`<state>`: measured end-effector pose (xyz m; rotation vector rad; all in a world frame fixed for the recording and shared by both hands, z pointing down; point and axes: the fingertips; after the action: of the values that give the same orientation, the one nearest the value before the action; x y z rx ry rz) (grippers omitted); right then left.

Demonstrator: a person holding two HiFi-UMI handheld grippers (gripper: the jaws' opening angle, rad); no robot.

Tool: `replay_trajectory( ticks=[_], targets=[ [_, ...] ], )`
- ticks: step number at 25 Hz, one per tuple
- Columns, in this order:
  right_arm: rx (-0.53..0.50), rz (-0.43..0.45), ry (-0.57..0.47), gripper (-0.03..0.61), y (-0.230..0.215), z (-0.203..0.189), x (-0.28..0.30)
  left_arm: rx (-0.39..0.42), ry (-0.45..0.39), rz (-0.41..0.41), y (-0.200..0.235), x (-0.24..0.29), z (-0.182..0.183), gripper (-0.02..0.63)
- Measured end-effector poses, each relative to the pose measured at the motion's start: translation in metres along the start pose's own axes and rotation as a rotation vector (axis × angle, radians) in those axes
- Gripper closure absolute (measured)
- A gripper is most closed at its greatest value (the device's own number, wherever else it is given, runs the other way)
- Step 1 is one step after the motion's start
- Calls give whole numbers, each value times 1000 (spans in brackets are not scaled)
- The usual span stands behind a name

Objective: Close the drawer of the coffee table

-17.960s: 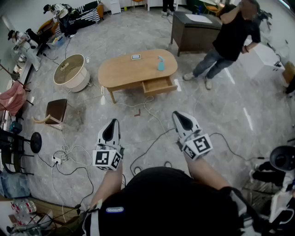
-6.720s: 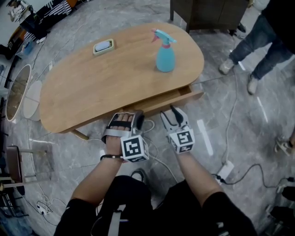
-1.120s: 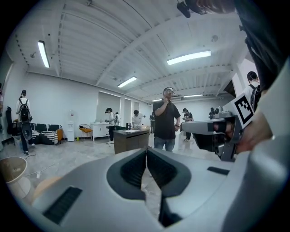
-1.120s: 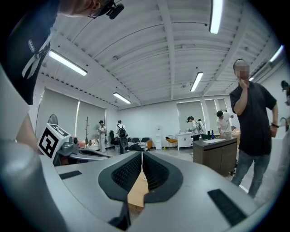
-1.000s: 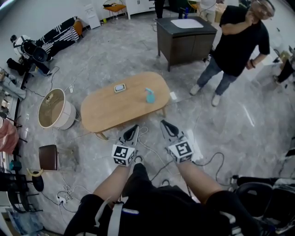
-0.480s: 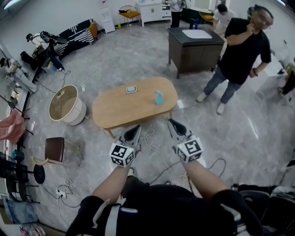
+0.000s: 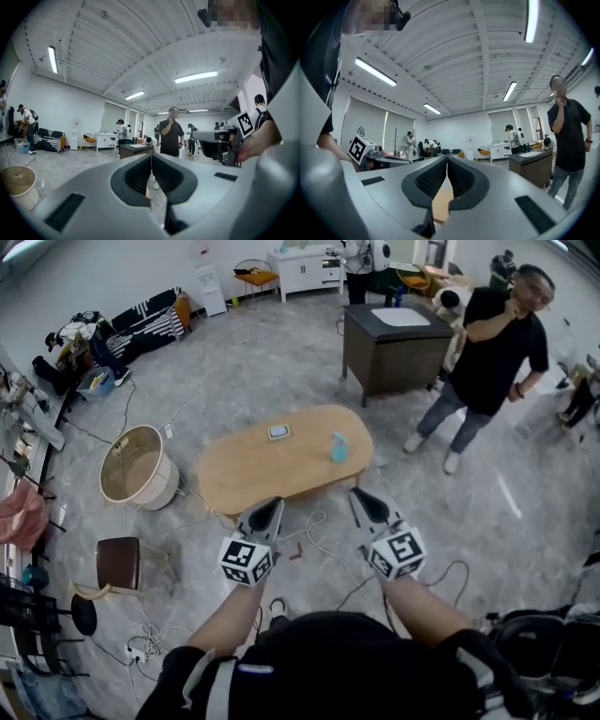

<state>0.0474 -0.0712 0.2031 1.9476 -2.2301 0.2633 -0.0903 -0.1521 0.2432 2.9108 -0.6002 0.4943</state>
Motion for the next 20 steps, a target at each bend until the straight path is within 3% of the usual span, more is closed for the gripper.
replay_trajectory(
  ticks=[4, 10, 14, 20],
  targets=[
    [-9, -9, 9, 563, 36, 5, 22, 19, -24, -27, 42, -32, 9, 603],
    [1, -111, 11, 563, 72, 7, 43, 35, -36, -64, 94, -62, 5, 603],
    [34, -149, 17, 563, 88, 8, 42, 24, -25, -90, 110, -75, -6, 603],
    [38, -130, -35, 566, 89, 10, 23, 5, -37, -89, 115, -80, -16, 602]
  ],
)
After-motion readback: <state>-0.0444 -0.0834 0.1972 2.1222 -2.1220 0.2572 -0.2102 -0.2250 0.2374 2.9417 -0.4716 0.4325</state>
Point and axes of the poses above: the fingertips, and each gripper's own axes: x forward along the fingers, y to its left, z out of its top, and after that the axes turned 13 degrees about y, right-handed
